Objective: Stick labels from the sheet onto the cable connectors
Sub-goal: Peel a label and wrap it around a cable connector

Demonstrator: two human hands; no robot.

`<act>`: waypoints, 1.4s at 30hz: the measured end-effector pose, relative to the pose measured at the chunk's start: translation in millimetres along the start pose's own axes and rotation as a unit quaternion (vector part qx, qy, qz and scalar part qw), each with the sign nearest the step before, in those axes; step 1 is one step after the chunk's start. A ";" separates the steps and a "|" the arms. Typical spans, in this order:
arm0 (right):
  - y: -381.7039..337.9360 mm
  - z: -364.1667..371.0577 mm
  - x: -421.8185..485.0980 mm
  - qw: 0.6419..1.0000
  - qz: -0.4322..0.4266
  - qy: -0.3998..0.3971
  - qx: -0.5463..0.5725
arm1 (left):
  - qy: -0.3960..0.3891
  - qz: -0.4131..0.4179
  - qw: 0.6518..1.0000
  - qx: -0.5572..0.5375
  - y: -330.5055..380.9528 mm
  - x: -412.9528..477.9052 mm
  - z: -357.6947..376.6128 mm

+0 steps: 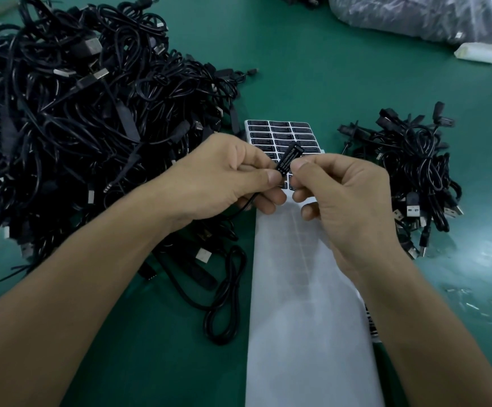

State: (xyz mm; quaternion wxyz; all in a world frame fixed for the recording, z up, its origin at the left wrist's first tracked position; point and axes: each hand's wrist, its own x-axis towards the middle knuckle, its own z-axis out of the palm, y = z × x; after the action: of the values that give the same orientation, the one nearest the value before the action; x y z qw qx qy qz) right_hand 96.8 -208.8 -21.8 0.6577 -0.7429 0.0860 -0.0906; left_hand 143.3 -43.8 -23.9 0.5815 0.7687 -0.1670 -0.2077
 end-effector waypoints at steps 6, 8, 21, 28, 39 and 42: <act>1.3 0.4 0.9 1.000 -0.002 0.004 0.000 | 0.000 0.003 1.000 0.001 -0.2 0.9 -0.3; 1.4 0.4 1.1 1.000 -0.003 0.007 -0.002 | 0.000 0.002 1.000 0.002 -0.2 0.7 -0.3; 2.2 -0.1 2.2 1.000 -0.005 0.011 -0.002 | -0.002 0.007 1.000 -0.003 3.0 -1.0 0.8; 3.4 0.6 2.3 1.000 -0.010 0.009 -0.009 | -0.010 0.009 1.000 -0.002 2.8 -0.6 0.2; 4.5 1.8 2.1 1.000 -0.023 0.008 -0.014 | -0.023 0.012 1.000 -0.015 2.4 -1.1 -0.2; 4.6 1.9 2.2 1.000 -0.024 0.005 -0.015 | -0.028 0.017 0.999 -0.017 3.2 -2.3 0.7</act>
State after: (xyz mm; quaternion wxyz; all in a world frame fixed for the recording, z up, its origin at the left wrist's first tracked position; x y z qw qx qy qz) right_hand 99.3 -208.1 -26.5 0.6438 -0.7538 0.0728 -0.1091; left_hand 140.9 -44.0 -20.7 0.5930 0.7496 -0.1927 -0.2219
